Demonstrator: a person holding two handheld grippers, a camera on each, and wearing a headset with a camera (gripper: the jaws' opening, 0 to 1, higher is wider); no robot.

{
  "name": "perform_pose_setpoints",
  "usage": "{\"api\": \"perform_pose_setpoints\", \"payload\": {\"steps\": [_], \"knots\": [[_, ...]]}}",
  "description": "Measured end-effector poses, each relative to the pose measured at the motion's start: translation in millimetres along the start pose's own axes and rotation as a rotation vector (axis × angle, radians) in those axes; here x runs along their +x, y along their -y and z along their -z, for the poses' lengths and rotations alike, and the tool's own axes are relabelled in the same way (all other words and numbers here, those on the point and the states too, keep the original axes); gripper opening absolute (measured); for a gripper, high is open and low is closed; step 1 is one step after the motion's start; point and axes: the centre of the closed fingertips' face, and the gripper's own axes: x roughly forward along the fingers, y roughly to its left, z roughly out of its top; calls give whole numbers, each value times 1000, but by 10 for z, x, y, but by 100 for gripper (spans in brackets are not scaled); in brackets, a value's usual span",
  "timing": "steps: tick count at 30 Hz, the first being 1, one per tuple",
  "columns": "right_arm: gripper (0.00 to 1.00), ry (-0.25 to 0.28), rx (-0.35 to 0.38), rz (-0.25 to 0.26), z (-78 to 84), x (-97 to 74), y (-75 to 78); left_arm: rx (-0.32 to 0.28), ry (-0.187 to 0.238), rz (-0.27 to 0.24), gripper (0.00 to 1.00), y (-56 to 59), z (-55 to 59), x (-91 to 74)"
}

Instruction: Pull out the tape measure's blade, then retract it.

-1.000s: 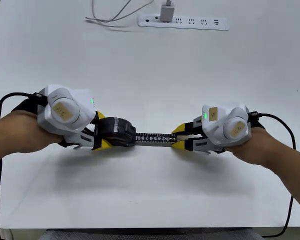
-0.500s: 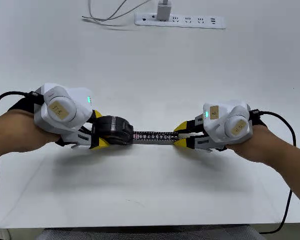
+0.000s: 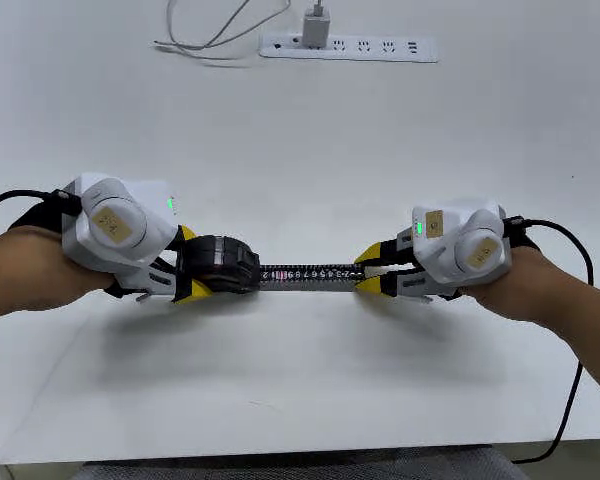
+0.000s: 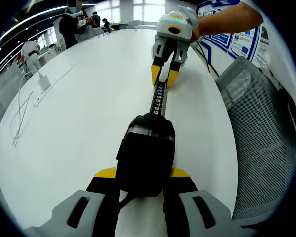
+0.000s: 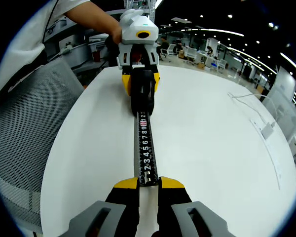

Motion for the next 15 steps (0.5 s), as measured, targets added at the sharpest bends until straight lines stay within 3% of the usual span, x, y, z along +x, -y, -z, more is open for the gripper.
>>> {"api": "perform_pose_setpoints", "payload": {"steps": [15], "knots": [[9,-41,-6,12,181,-133,27,0,6,1,28,-1,-3,0]]}}
